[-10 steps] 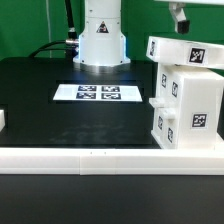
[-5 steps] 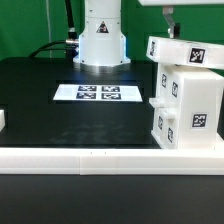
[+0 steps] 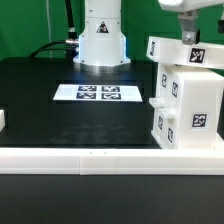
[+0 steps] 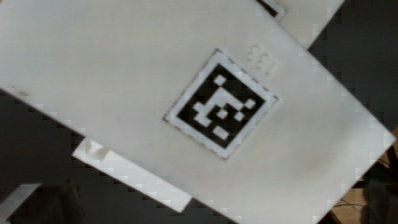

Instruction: Assemble cabinet

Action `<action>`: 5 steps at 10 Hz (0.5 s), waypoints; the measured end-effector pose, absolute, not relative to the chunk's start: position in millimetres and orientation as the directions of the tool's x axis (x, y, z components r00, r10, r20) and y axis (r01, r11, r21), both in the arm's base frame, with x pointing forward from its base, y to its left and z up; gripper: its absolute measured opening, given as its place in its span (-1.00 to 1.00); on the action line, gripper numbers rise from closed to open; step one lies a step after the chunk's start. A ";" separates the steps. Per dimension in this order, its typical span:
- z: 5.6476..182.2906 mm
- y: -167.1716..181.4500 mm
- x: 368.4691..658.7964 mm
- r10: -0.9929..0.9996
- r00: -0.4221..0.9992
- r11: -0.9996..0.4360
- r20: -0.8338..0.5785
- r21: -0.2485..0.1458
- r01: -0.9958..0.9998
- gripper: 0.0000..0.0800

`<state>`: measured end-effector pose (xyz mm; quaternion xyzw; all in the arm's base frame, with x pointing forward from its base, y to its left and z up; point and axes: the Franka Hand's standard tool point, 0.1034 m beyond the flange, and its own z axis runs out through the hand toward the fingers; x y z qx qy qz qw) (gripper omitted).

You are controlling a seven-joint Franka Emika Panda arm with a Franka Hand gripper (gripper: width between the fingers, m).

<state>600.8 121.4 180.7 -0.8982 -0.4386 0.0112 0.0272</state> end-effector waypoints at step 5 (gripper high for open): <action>179.0 114.6 600.5 0.987 0.159 -0.160 -0.023 -0.035 0.987 0.99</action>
Offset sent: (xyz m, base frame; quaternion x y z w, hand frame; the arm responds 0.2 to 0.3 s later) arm -0.0029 0.0058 0.0006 -0.0075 -0.0082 -0.2301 0.9731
